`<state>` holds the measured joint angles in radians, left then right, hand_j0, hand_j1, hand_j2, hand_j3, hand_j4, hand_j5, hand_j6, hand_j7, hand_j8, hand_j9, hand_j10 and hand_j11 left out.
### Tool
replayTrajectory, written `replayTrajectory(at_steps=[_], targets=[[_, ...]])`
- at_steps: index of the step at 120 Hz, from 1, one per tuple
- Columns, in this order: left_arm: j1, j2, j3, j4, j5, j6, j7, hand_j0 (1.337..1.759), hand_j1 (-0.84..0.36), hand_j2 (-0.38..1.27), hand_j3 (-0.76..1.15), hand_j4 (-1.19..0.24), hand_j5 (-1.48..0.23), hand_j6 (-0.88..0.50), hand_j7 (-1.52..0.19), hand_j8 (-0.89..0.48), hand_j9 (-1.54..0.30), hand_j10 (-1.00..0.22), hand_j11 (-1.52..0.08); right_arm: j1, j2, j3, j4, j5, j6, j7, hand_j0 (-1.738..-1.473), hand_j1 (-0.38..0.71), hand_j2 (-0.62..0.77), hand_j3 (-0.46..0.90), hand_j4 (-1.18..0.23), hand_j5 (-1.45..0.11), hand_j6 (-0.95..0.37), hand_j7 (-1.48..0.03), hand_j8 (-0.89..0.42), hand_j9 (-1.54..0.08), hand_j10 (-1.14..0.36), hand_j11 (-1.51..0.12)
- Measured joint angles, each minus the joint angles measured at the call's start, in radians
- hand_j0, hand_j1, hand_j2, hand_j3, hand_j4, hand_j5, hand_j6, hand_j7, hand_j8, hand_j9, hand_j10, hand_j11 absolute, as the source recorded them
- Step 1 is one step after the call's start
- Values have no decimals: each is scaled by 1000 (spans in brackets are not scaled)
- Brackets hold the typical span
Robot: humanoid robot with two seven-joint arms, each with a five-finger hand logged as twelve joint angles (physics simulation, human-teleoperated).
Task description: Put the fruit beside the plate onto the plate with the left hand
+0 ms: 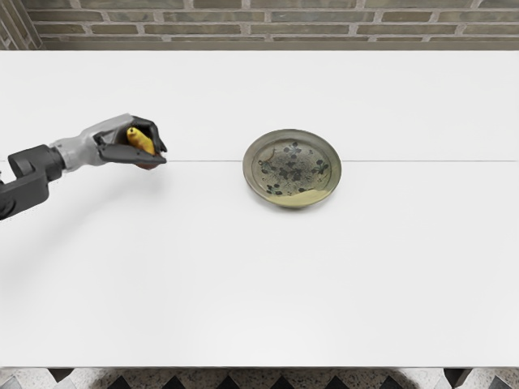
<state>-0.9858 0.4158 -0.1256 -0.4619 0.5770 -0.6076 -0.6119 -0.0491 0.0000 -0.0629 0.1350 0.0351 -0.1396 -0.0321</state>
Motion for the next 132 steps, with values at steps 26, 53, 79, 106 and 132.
replayTrajectory(at_steps=[26,53,79,106,132], targets=[[-95,-99,7,-8,-19,-5,0,1638,-472,206,0,-842,-1188,-737,-1195,-372,-1171,-328,-1236,0,0,0,0,0,0,0,-1658,-314,-6,0,-30,-38,-30,-38,-30,-38,-29,-38],[-147,-201,12,-41,-21,-3,0,1638,-467,204,0,-850,-1179,-752,-1184,-399,-1176,-350,-1229,0,0,0,0,0,0,0,-1658,-314,-6,0,-30,-38,-30,-38,-30,-38,-29,-38],[-182,-279,31,-73,-13,-4,6,1639,-473,217,0,-851,-1179,-751,-1182,-392,-1180,-347,-1228,0,0,0,0,0,0,0,-1658,-314,-6,0,-30,-38,-30,-38,-30,-38,-29,-38],[-183,-342,77,-73,1,-4,35,1640,-469,217,0,-847,-1185,-741,-1188,-388,-1180,-337,-1224,0,0,0,0,0,0,0,-1658,-314,-6,0,-30,-38,-30,-38,-30,-38,-29,-38],[-182,-365,98,-72,12,-6,49,1641,-471,221,0,-843,-1183,-742,-1185,-390,-1173,-342,-1213,0,0,0,0,0,0,0,-1658,-314,-6,0,-30,-38,-30,-38,-30,-38,-30,-38]])
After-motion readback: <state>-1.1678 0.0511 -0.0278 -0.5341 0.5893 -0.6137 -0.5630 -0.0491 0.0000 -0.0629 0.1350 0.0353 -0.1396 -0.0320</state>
